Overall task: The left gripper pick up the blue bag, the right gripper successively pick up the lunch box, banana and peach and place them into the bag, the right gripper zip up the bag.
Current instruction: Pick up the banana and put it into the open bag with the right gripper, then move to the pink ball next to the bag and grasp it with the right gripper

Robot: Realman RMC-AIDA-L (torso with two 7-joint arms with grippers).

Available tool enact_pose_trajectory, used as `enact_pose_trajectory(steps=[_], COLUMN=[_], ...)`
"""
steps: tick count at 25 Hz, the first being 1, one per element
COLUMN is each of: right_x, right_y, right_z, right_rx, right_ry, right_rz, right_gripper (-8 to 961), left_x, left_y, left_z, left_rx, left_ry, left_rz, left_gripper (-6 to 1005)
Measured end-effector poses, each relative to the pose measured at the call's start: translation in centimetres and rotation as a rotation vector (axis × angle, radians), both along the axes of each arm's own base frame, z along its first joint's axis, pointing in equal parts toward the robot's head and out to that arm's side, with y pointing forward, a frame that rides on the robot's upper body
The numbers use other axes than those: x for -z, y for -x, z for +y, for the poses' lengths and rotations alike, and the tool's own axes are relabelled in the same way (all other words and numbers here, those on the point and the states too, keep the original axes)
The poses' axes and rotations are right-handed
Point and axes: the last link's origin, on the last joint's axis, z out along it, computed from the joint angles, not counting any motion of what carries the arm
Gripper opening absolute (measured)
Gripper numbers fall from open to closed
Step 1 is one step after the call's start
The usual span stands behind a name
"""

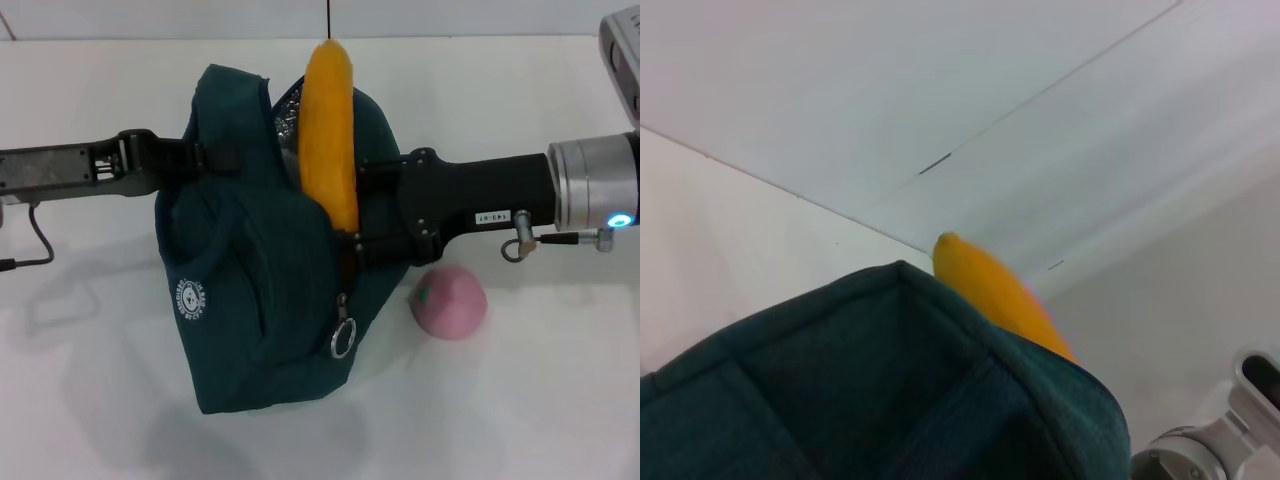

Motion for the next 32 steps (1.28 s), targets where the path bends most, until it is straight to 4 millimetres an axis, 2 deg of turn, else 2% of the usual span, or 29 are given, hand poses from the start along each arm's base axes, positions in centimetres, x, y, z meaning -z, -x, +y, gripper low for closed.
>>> enact_pose_trajectory(steps=[6,19,24,32], right_x=[0.0,-1.4,-2.0,-4.8], right_y=[0.1,2.6,3.1,3.6], right_z=[0.2,0.4,0.2,0.4], right_rx=[-0.050,-0.166,-0.182,-0.170], right_ry=[-0.018,-0.046,-0.056,-0.157], right_rz=[-0.097,-0.278,-0.282,-0.210], right_gripper=[714,712,712,711], left_x=[0.0,-0.1,-0.1,-0.4], left_y=[-0.1,0.0,0.0,0.3], left_z=[0.1,0.2,0.2,0.3], left_rx=[0.001,-0.003,-0.005,-0.017], left_ry=[-0.001,-0.010,-0.012,-0.027], left_rz=[-0.001,0.005,0.006,-0.001], left_gripper=[40,40,40,40])
